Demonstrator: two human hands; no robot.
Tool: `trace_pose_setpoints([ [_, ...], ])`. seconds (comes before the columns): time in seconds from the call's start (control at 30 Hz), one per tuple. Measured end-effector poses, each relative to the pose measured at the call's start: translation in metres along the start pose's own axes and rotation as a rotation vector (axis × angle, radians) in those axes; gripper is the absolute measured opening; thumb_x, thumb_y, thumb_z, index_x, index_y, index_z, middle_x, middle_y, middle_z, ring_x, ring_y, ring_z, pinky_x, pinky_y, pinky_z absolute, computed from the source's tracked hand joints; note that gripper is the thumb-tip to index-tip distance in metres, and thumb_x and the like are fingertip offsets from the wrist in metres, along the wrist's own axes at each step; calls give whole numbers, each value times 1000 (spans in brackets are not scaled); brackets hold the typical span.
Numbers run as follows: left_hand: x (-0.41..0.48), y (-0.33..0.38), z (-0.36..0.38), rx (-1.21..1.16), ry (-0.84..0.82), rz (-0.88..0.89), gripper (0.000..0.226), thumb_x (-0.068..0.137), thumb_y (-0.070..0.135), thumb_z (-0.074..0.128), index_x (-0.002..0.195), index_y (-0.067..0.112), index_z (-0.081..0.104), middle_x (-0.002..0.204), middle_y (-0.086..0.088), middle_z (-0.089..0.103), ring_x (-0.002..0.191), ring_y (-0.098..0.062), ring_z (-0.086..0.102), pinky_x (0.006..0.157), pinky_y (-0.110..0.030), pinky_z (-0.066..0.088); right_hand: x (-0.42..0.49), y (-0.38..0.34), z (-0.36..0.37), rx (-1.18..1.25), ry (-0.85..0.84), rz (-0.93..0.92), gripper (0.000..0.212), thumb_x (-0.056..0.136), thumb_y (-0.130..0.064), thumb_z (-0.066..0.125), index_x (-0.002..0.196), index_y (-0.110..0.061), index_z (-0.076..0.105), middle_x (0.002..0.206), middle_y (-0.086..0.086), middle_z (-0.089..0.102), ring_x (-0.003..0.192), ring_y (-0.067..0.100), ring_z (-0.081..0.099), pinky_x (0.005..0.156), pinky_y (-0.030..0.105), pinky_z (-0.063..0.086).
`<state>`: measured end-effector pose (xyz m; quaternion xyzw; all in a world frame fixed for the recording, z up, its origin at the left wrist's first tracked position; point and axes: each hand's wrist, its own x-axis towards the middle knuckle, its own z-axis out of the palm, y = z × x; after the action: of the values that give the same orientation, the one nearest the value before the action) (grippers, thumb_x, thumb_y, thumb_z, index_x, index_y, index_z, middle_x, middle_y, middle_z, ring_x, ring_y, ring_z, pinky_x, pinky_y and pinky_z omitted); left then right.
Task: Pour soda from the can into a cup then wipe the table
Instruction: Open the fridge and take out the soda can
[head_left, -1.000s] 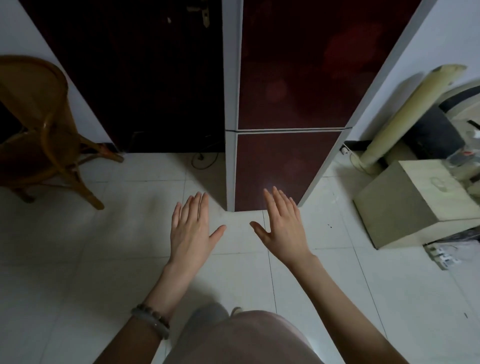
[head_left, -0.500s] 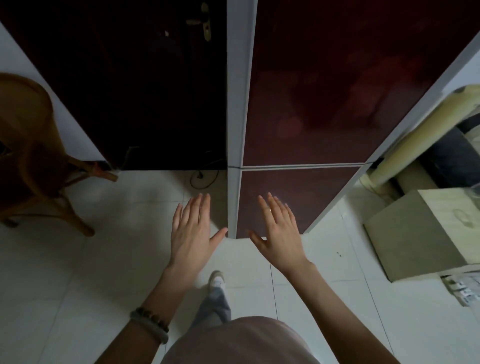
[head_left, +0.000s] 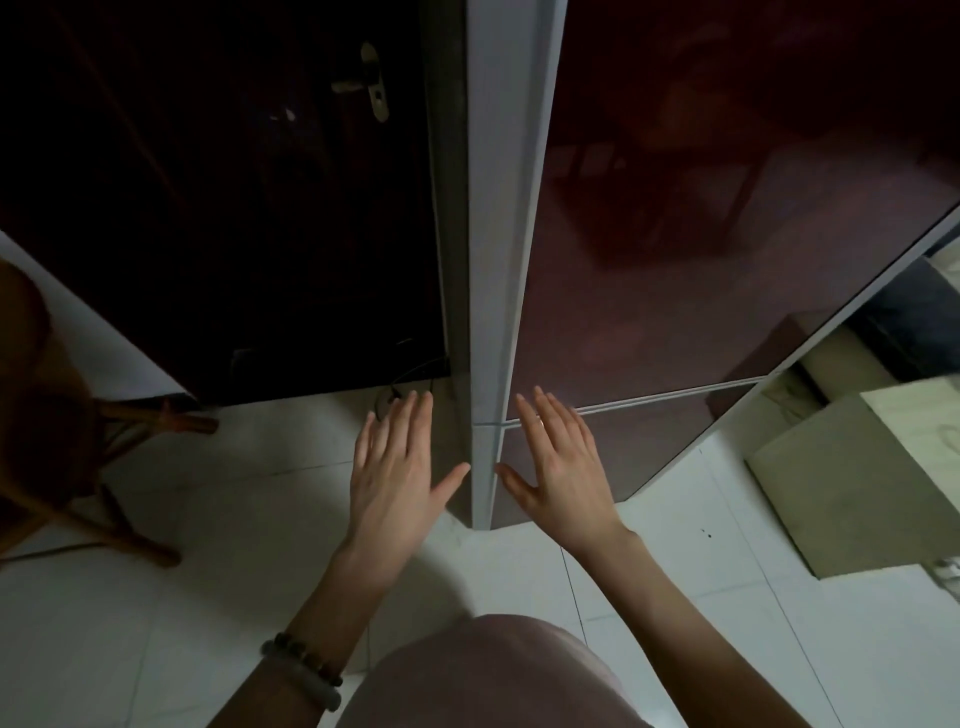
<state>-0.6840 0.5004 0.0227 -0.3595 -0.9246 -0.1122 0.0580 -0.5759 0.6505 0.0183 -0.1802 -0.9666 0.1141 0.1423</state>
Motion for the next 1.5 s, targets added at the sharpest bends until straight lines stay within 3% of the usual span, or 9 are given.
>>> trace_pose_setpoints([
  [0.17,17,-6,3,1,-19,11,82,81,54,63,142,5,39,143,-13,46,132,-30,44,113,-44,24,18,4,6,-40,-44,20,74,86,-45,61,145,-10,32,150,13,34,139,29,30,114,40,8],
  [0.43,39,-10,-3,-24,15,-14,84,80,55,63,142,5,38,143,-14,46,133,-30,44,113,-44,25,41,9,-6,-53,10,-11,72,85,-44,62,143,-8,36,148,15,37,137,31,35,113,43,12],
  [0.7,101,10,-65,-110,278,74,86,81,62,52,143,5,35,144,-13,45,135,-28,41,116,-45,24,83,1,-65,27,277,-171,72,86,-33,66,144,-6,33,152,15,28,141,28,24,115,42,21],
  [0.93,137,29,-130,-238,426,153,83,81,55,49,146,9,28,148,-11,40,139,-24,34,118,-45,17,126,-13,-117,13,479,-290,71,88,-30,63,144,-4,29,152,19,25,143,30,21,115,46,25],
  [1.1,155,36,-158,-441,427,174,84,79,59,51,147,15,28,150,-4,37,140,-17,29,116,-32,12,146,-13,-139,-42,575,-316,70,88,-30,61,145,-5,28,153,20,21,144,31,17,115,47,23],
  [1.2,162,39,-163,-639,358,143,88,74,68,50,147,27,25,152,4,32,142,-17,24,115,-39,24,149,-10,-143,-70,586,-301,73,87,-32,63,146,-6,27,154,18,18,144,30,14,115,47,23],
  [1.3,166,41,-167,-683,372,156,85,73,69,49,145,27,31,149,5,37,140,-16,29,112,-43,33,147,-8,-142,-67,577,-289,74,87,-34,64,146,-7,27,154,17,18,144,30,14,115,47,24],
  [1.5,170,48,-168,-753,403,157,62,84,49,58,137,18,46,130,5,57,119,-8,53,98,-29,48,141,-7,-143,-110,548,-245,76,82,-31,69,144,-5,33,153,18,22,143,31,19,114,47,24],
])
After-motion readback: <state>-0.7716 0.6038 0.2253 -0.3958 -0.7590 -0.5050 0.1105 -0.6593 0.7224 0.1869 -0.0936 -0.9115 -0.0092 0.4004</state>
